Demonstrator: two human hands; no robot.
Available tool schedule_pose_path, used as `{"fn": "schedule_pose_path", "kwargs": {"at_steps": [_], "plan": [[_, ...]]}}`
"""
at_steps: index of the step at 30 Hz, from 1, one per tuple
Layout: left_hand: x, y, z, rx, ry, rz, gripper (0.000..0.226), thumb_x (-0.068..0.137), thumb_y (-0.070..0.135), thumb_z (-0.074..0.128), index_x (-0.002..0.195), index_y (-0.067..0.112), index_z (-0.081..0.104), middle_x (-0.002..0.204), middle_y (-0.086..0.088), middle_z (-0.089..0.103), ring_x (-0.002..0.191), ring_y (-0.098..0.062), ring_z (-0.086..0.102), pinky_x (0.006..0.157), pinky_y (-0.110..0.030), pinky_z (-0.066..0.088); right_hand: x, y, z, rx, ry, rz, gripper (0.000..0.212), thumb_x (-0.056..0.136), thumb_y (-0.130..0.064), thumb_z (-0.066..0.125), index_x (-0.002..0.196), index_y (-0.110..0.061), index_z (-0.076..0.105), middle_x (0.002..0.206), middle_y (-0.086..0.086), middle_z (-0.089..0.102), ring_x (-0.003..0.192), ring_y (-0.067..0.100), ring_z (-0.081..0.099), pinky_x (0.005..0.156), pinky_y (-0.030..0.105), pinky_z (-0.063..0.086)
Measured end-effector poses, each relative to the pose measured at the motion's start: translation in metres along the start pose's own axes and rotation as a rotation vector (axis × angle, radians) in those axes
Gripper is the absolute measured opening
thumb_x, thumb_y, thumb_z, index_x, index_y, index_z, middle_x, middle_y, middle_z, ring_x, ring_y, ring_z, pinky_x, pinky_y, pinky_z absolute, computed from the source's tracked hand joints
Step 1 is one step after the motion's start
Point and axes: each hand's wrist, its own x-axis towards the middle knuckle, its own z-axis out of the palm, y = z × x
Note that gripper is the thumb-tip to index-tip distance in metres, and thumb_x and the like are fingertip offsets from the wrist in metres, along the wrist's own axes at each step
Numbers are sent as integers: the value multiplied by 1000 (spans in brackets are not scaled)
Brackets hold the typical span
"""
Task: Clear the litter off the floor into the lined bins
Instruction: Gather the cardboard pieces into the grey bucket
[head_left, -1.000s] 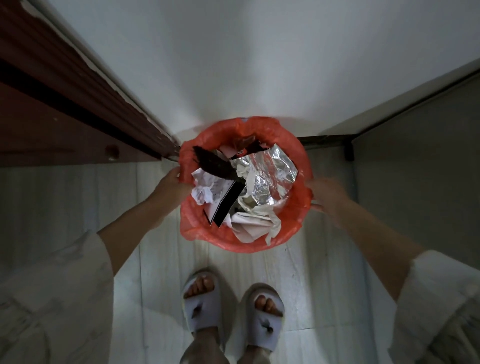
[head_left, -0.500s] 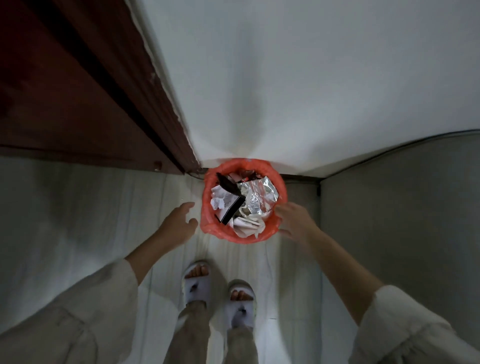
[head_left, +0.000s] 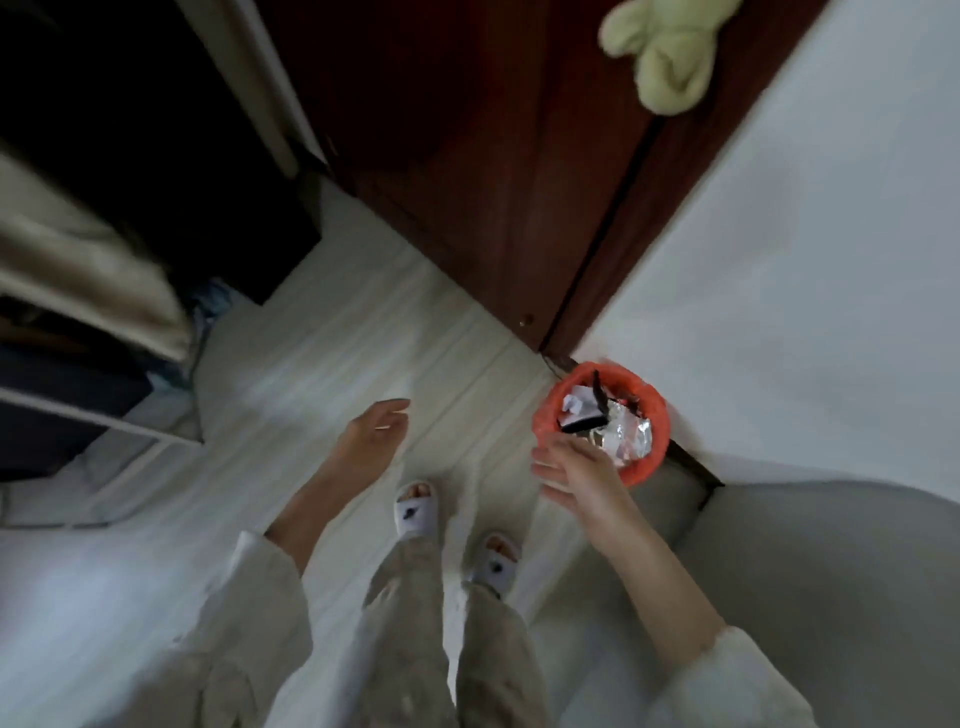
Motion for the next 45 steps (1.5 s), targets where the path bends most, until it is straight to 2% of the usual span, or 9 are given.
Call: {"fn": "schedule_pose_path", "kwargs": {"at_steps": [3,11,16,18,26,29,35,41,45], "plan": [[-59,-43,-56,-169,143,-32,27,95,5,48,120,11,57,105,-12,59,93,-25,52,80,-36,40,-32,-1,61,-200,-118,-105,25,96,-13,44,118,-8,55,103,8,62,85,19,61,71,26,47],[-209,-142,-156,-534,542,-41,21,99,16,41,115,22,52,113,-4,59,102,-20,57,88,-35,46,-123,17,223,-663,-412,-357,10,96,-17,48,102,-14,56,96,8,62,70,12,58,64,22,43],[-301,-233,-207,-755,747,-77,19,99,17,42,112,23,54,113,-4,61,99,-18,58,83,-31,48,-191,73,331,-862,-620,-414,14,98,-19,45,98,-13,57,92,7,64,73,16,59,64,24,44],[-355,-291,-235,-863,848,-110,20,99,17,40,113,22,54,113,-5,61,99,-18,58,80,-28,46,-231,120,395,-917,-715,-407,15,98,-19,44,92,-15,58,90,6,64,71,15,59,63,23,44],[-490,-417,-325,-966,1217,-201,24,99,17,40,116,18,55,109,-4,62,98,-19,60,85,-31,48,-345,235,565,-1027,-1063,-413,14,99,-18,42,98,-13,55,86,3,64,73,16,61,67,25,45],[-524,-451,-350,-998,1292,-240,24,98,18,40,117,20,55,110,-2,63,99,-18,61,92,-35,47,-379,263,618,-1086,-1166,-436,15,99,-19,43,100,-14,57,87,1,66,78,18,63,71,27,48],[-565,-504,-404,-1039,1406,-284,24,99,20,41,117,20,56,110,-1,64,98,-15,61,89,-32,48,-431,305,723,-1210,-1326,-465,17,98,-17,44,101,-10,59,85,2,66,79,20,63,72,27,48],[-614,-560,-479,-1081,1608,-329,24,99,22,41,116,22,57,110,-1,65,102,-17,62,91,-34,48,-498,354,841,-1296,-1550,-523,15,96,-20,48,88,-20,61,86,1,69,79,17,65,77,31,49],[-650,-596,-514,-1116,1680,-356,25,99,19,39,118,19,56,108,-1,64,96,-13,62,89,-32,48,-544,392,906,-1367,-1637,-551,15,95,-22,49,92,-20,63,85,-1,70,77,14,66,61,19,46]]}}
